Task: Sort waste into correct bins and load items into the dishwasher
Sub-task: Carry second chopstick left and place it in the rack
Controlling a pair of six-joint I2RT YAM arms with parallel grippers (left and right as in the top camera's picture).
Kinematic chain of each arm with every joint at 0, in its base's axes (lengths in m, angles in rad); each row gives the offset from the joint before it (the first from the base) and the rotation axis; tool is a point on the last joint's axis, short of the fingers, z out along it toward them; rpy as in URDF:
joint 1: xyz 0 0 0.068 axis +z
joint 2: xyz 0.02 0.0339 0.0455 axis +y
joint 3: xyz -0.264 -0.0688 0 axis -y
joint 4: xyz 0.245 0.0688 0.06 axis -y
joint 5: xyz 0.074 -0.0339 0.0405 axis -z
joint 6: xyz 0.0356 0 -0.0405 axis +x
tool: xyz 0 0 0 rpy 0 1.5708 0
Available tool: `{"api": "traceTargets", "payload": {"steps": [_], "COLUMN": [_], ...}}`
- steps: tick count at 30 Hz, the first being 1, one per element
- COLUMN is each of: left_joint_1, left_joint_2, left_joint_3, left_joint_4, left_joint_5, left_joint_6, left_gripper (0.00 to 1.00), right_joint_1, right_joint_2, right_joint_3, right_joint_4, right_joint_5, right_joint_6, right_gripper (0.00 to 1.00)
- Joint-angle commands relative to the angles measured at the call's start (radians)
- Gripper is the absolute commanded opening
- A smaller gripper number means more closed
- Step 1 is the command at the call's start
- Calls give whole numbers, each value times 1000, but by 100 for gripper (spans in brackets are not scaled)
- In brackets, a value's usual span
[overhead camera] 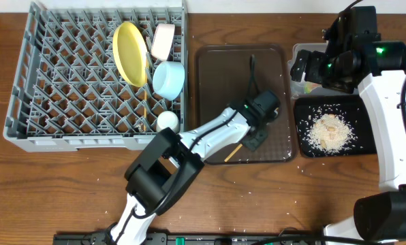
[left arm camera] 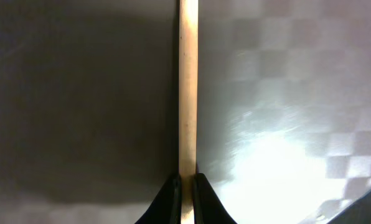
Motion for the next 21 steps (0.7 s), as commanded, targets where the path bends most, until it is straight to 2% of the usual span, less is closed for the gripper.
{"api": "traceTargets", "payload": {"steps": [1,11,16,18,21], "left_joint_1": [73,296,441,509,604], "left_joint_2": [-101,-390,-477,-478,-459], "left_joint_3": [33,33,33,32,13], "left_joint_4": [-15,-31,-77,-99,-105], "left_joint_5": [-6,-9,-143,-207,-224], "left_joint_6": [-6,-16,-11,27,120], "left_gripper": [7,7,8,8,8], "right_joint_1": [5,5,5,5,5], "right_joint_2": [2,2,2,2,2], "right_joint_3": [5,5,5,5,5], "right_joint_4": [0,-1,0,0,0], "right_joint_5": [6,6,6,6,6], "right_joint_6": [-8,-8,-8,-8,-8], "right_gripper": [99,99,99,99,99]}}
